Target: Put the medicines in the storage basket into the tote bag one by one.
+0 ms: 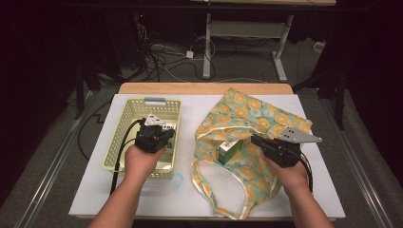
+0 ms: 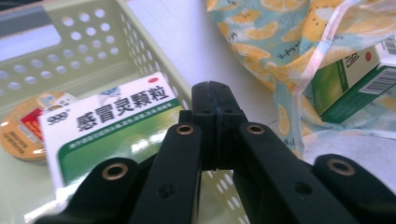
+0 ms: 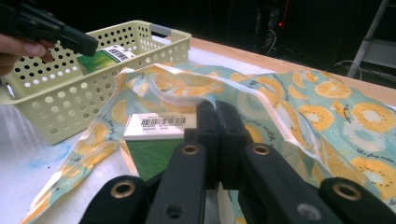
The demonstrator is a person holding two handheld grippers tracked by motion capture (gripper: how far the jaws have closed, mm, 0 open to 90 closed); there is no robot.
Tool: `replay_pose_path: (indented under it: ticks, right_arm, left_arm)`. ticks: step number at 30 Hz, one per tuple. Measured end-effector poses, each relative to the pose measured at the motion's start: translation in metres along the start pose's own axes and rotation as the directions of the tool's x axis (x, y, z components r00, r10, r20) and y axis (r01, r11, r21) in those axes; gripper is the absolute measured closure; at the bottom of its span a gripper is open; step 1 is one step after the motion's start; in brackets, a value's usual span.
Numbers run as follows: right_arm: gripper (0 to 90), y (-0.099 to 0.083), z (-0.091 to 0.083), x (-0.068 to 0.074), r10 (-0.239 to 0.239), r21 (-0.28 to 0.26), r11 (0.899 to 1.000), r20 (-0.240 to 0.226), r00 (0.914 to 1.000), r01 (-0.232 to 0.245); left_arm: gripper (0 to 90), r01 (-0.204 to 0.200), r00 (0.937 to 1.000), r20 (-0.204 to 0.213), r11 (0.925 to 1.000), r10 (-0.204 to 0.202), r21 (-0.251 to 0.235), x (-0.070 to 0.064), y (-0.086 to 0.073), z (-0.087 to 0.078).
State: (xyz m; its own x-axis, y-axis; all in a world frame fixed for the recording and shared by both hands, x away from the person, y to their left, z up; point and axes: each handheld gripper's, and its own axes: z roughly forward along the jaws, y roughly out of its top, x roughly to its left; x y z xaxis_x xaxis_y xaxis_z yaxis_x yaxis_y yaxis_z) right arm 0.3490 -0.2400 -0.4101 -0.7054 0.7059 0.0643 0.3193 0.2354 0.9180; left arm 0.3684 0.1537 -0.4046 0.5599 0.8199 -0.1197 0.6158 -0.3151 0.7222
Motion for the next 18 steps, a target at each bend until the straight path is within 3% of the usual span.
replay_pose_path:
  ticks: [10,14,18]
  right_arm:
    - [90.0,0.001,-0.002,0.0,-0.001,-0.005,1.0,0.001,1.0,0.001]
    - [90.0,0.001,-0.003,-0.001,0.002,-0.006,1.0,0.003,1.0,-0.002]
    - [90.0,0.001,-0.003,0.0,0.002,-0.007,1.0,0.003,1.0,-0.002]
  left_arm:
    - [88.0,0.014,0.9996,-0.026,0.9937,-0.011,0.111,0.001,0.003,0.017]
    - [88.0,0.006,0.9996,-0.029,0.9929,-0.003,0.118,0.002,0.003,0.017]
    - [88.1,-0.015,0.9976,-0.065,0.9913,0.023,0.131,0.005,0.002,0.014]
